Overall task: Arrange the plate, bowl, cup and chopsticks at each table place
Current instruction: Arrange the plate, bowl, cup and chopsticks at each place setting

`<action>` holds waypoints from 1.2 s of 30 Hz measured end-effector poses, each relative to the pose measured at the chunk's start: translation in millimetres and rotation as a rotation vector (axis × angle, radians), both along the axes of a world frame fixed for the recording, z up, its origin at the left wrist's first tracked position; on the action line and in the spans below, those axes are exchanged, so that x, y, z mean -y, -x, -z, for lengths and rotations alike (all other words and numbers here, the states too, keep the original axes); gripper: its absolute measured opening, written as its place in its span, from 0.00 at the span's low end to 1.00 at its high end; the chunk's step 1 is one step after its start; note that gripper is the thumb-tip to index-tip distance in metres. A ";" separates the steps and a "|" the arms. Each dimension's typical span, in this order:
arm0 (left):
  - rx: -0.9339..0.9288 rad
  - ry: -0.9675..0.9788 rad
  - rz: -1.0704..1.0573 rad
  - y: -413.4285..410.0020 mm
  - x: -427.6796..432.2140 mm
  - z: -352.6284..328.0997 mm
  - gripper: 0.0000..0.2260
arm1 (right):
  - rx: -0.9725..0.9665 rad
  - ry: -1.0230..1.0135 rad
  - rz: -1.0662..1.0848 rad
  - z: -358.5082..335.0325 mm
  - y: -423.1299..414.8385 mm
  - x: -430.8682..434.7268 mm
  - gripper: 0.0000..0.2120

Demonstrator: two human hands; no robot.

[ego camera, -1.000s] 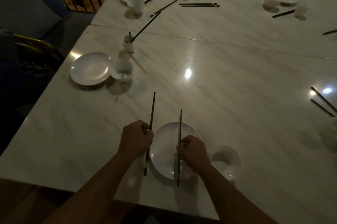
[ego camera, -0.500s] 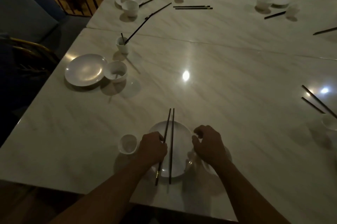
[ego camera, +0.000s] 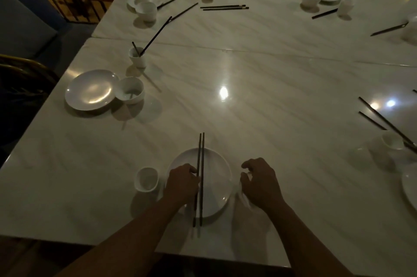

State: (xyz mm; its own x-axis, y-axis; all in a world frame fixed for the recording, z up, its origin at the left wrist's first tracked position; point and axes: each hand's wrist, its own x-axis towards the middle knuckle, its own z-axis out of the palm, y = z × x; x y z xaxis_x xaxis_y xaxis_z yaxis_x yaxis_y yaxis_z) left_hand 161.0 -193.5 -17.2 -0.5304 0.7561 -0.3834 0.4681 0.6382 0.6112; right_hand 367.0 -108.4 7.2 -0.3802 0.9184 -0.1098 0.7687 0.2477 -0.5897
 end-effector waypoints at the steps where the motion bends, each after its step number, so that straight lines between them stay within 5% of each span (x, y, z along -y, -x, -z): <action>1: 0.007 -0.007 -0.009 -0.5 -0.6 0.3 0.12 | -0.004 -0.002 0.001 -0.2 -0.5 -0.3 0.10; 8: -0.006 -0.012 0.028 -10.4 -4.5 -2.2 0.21 | 0.025 -0.005 0.024 4.2 -7.9 -2.2 0.09; 36: 0.018 -0.009 -0.022 -6.3 -5.2 5.2 0.20 | 0.009 0.021 0.042 5.0 -7.1 -3.0 0.10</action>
